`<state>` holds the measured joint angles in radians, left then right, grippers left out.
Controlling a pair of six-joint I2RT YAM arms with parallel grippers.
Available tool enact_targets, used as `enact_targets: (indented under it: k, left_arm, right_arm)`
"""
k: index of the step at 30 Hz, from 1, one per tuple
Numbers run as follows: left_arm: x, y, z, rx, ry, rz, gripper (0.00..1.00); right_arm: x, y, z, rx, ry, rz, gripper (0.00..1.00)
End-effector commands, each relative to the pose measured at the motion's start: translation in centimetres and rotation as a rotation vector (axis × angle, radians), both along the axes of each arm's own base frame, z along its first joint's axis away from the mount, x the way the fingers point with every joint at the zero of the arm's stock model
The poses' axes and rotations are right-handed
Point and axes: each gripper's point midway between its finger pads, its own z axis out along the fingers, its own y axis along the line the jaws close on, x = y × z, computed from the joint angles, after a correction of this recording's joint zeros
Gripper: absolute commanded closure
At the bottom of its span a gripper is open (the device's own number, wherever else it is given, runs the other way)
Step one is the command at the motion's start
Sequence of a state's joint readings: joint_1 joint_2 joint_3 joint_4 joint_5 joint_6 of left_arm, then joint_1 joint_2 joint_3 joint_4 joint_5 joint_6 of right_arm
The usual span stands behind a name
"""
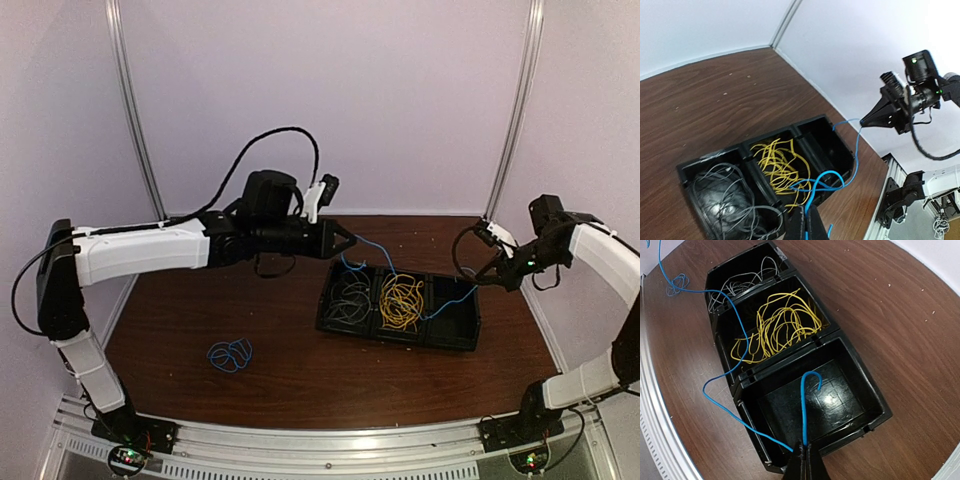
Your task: Untangle the cables
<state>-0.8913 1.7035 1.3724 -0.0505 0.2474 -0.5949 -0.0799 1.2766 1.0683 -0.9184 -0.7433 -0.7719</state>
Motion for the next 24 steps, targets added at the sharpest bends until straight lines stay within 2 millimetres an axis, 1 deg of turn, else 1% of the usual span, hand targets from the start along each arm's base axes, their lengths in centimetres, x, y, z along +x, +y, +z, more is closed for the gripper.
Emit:
enact_targets:
  k: [1, 2, 5, 8, 11, 14, 18, 19, 22, 24]
  left_arm:
    - [-0.9, -5.8, 4.4, -0.147, -0.113, -0.121, 1.0]
    - [-0.9, -6.7, 4.6, -0.155, -0.115, -0.132, 1.0]
    - [-1.0, -8.8, 4.4, -0.185, -0.101, -0.155, 1.0]
    - [-0.8, -10.1, 4.8, -0.234, -0.087, -0.161, 1.0]
    - [-0.7, -11.3, 4.3, -0.274, -0.057, -0.182, 1.0]
    - [-1.2, -13.0, 4.0, -0.316, -0.031, -0.227, 1.0]
    - [-2.5, -15.7, 5.7, -0.37, -0.059, -0.302, 1.0]
    - [-2.8, -16.2, 6.4, -0.387, -0.07, -0.318, 1.0]
    - [-3.5, -17.2, 8.7, -0.437, -0.103, -0.348, 1.0]
    - [-3.8, -17.3, 10.4, -0.473, -0.131, -0.356, 1.0]
  right_arm:
    - [-0.7, 0.3, -1.9, 0.01, 0.045, 0.019, 1.0]
    - [-0.7, 0.4, -2.5, 0.015, 0.061, 0.02, 1.0]
    - [-0.7, 0.6, -4.2, 0.029, 0.105, 0.017, 1.0]
    - [-0.5, 0.6, -5.6, 0.035, 0.136, 0.007, 1.0]
    - [-0.4, 0.6, -6.5, 0.04, 0.158, 0.002, 0.99]
    - [-0.2, 0.7, -6.7, 0.054, 0.17, -0.007, 0.99]
    - [0.1, 0.8, -6.4, 0.066, 0.165, -0.015, 0.97]
    - [0.1, 0.8, -6.3, 0.068, 0.164, -0.018, 0.97]
    - [0.1, 0.9, -6.2, 0.074, 0.167, -0.022, 0.97]
    - [0.0, 0.9, -6.1, 0.078, 0.17, -0.023, 0.97]
